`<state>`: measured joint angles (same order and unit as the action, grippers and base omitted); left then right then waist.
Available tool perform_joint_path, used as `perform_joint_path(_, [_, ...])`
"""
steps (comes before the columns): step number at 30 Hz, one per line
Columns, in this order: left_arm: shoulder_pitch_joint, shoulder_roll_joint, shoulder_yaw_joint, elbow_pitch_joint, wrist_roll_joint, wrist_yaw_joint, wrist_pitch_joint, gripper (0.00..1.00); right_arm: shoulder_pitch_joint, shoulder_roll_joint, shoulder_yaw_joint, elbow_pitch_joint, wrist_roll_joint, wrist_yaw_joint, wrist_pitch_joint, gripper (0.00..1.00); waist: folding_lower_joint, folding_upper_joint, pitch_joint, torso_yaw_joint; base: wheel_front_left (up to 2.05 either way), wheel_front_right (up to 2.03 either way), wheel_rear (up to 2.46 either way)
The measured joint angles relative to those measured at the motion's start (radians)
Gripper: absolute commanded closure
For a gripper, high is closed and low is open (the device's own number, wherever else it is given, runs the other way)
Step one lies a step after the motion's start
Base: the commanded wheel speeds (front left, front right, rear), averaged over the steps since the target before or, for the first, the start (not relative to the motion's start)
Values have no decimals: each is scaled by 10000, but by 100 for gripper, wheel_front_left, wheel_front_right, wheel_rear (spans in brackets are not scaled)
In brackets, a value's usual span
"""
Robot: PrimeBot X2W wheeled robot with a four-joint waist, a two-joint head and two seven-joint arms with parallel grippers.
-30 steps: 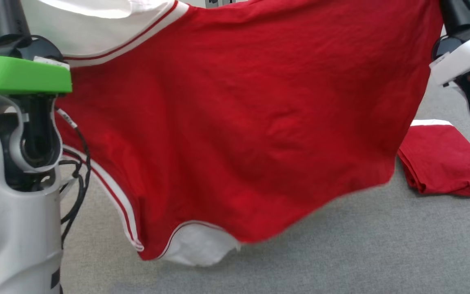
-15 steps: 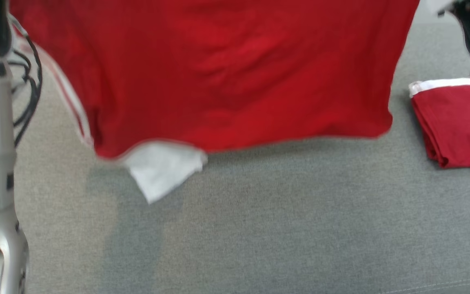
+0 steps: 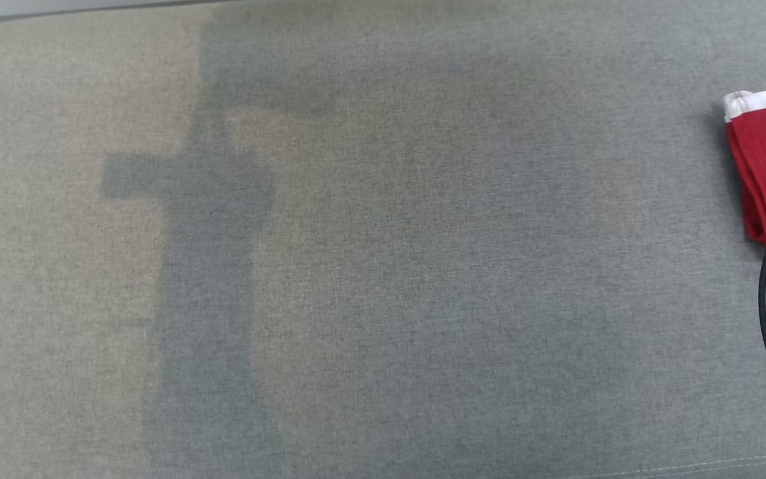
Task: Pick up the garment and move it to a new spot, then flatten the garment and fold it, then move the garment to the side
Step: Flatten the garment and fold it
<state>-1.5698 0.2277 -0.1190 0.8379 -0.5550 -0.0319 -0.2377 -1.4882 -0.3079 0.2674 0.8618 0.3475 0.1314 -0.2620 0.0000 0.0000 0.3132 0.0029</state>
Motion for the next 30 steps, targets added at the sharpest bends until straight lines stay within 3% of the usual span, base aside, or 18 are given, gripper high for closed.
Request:
perform_joint_path(6, [699,-479,-136,523,121,-639,-219,100,1763,123,-545,-704,-535,0,-8,100,0,0,295,282,0,0,0])
perform_joint_path(14, [4056,-986,8,-88,472,-920,-238,100,4147,132,-675,-802,-328,0,-6,100,0,0,407,674,0,0,0])
perform_joint_path(24, [7469,-610,401,-562,828,-970,-245,100,6320,297,-274,-1260,334,0,-6,100,0,0,-206,795,0,0,0])
perform_joint_path(30, [9305,-92,-907,-842,1281,-974,-247,100,7579,297,725,-1116,988,0,-6,100,0,0,-873,810,0,0,0])
